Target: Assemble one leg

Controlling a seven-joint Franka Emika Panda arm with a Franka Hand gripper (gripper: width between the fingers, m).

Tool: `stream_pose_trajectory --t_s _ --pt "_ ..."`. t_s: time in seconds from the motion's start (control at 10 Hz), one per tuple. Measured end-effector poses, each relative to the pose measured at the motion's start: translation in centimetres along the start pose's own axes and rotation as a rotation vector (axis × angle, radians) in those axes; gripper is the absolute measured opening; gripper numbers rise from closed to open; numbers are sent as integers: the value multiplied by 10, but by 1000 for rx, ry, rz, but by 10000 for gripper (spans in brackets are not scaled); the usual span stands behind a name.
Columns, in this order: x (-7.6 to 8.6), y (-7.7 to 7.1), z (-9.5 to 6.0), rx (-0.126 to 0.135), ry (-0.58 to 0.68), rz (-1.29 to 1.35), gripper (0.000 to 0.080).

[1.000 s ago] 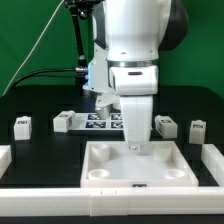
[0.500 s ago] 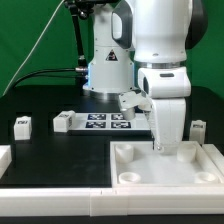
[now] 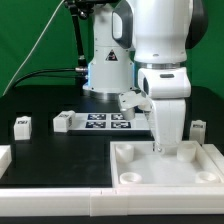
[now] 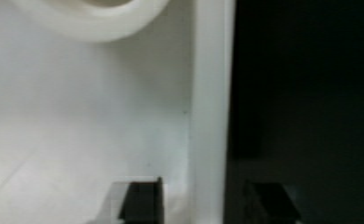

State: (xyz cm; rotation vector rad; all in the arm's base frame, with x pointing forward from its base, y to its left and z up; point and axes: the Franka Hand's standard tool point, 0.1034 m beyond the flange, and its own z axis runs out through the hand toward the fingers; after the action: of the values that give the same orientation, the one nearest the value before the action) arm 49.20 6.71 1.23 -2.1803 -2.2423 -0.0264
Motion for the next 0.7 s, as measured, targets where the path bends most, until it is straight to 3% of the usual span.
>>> stream_pose_trajectory --t_s 0.1,0.2,0.3,0.4,0.7 --pt "0 0 0 0 0 0 295" --pt "0 0 0 1 0 0 472" --pt "0 0 0 1 0 1 472" --pt "0 0 1 1 0 1 621" --pt "-1 -1 1 2 0 1 647"
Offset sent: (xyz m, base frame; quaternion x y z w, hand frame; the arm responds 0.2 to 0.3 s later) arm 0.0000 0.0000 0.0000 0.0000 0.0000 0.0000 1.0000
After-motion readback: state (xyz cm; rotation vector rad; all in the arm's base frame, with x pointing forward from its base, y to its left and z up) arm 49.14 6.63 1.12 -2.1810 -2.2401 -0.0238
